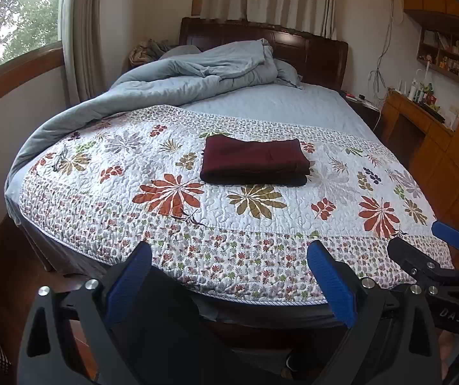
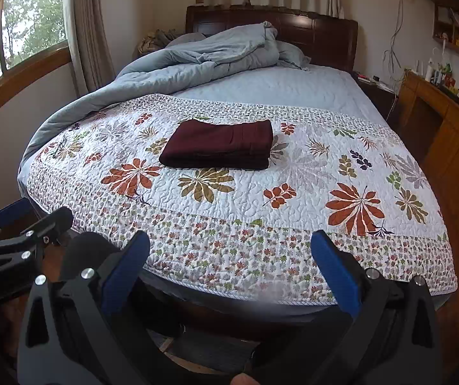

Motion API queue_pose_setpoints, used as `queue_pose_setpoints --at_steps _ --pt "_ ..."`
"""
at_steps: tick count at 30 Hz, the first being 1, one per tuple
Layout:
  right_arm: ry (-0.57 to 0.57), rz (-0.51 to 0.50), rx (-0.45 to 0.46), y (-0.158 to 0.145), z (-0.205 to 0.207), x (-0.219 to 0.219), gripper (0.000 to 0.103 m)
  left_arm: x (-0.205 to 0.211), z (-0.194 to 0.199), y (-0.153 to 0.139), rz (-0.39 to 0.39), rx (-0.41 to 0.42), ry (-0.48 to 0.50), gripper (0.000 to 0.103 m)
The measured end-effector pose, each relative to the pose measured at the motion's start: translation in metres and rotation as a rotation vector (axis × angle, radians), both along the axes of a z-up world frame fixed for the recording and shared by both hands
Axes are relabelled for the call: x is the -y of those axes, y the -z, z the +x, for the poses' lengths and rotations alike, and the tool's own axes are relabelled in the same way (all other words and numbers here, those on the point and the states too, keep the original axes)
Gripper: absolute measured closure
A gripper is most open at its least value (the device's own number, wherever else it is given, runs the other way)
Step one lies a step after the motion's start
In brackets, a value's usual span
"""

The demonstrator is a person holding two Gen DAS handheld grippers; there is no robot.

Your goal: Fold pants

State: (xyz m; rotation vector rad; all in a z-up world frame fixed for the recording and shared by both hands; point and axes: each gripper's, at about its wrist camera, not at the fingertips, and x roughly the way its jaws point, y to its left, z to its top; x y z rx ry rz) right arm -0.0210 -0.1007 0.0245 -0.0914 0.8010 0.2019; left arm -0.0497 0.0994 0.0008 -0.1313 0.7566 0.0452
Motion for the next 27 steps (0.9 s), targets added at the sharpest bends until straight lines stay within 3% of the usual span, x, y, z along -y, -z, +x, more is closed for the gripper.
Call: queue_pose_setpoints --at_steps 13,27 --pt "-0.008 0.002 0.034 -0.011 -0.005 -0.006 0.003 0.002 -0.009 -0.01 0.036 0.043 -0.016 0.005" --pt "0.001 -0.008 0.019 -0.002 0.007 -0.009 0.003 -0.004 0.005 0.001 0.036 0.017 -0.029 0.005"
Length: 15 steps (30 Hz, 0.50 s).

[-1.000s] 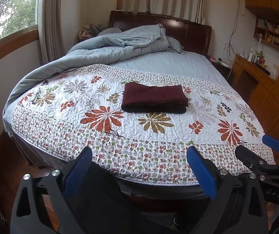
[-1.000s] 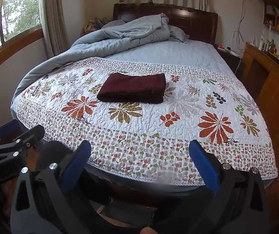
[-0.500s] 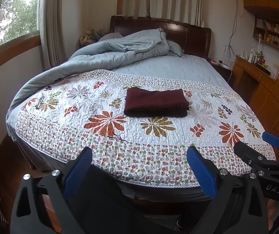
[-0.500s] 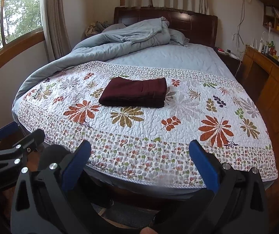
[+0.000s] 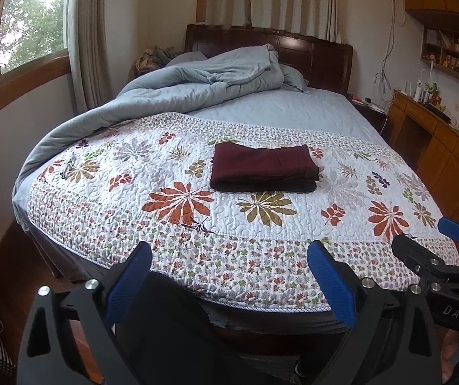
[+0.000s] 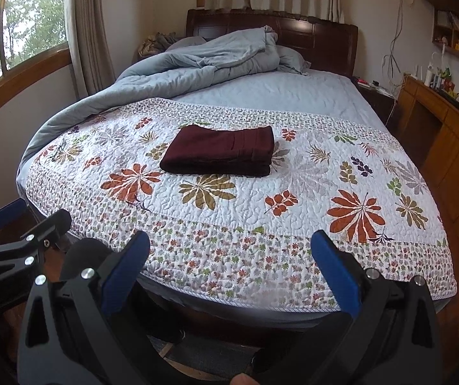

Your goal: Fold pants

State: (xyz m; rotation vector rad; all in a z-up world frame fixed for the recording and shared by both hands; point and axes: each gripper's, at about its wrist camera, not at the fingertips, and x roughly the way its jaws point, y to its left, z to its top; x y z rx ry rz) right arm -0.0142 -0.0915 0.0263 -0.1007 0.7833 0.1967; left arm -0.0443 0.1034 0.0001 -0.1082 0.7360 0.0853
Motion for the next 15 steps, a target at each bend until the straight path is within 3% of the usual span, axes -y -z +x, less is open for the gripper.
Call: queue_pose_setpoints --at_steps 7,15 --pt "-0.003 0.005 -0.015 0.006 0.011 -0.002 0.003 -0.006 0.01 0.006 -0.02 -0.035 -0.011 0.005" --pt "-0.015 0.003 -0.004 0.002 0.011 -0.005 0.003 -0.009 0.008 0.001 -0.003 -0.021 -0.022 0.005"
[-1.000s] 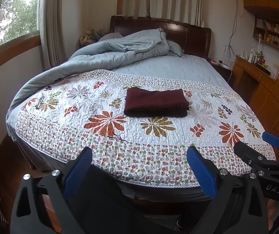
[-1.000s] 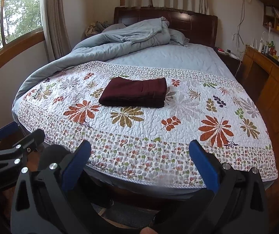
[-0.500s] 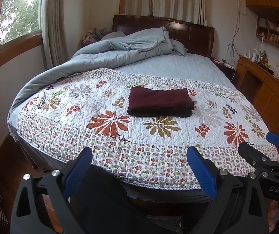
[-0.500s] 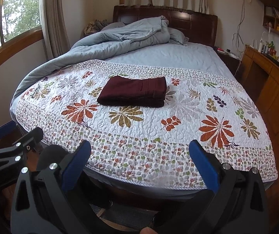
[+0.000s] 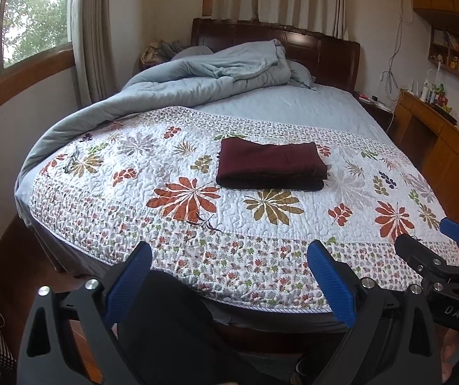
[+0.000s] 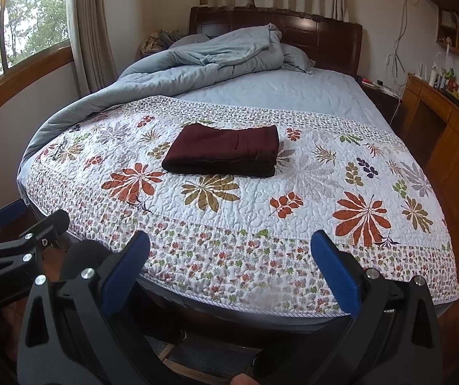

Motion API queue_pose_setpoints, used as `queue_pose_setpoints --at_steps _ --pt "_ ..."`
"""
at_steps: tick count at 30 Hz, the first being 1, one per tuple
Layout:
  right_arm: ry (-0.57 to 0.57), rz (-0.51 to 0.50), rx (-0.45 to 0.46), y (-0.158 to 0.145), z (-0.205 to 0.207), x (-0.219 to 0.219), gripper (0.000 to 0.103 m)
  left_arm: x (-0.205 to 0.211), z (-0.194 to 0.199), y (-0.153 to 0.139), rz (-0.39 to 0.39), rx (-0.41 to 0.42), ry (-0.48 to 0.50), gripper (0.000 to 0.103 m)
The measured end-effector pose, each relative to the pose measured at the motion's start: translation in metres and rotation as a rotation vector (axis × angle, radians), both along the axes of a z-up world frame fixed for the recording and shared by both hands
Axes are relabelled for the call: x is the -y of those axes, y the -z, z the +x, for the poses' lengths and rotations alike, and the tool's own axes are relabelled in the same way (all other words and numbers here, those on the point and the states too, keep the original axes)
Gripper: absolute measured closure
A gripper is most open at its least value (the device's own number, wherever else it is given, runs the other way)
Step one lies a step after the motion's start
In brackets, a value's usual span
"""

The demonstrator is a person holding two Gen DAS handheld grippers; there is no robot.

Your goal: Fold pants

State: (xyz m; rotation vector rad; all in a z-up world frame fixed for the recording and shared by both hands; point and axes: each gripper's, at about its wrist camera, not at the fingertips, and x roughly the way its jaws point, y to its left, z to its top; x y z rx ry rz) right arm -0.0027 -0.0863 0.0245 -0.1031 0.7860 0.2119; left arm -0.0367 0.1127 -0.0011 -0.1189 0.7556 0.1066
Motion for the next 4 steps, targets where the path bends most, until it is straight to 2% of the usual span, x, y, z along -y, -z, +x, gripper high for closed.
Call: queue_pose_setpoints --at_steps 4 --pt "0.001 0.003 0.007 -0.0033 -0.0032 0.0013 0.003 0.0015 -0.0028 -0.0033 0.004 0.007 0.003 0.005"
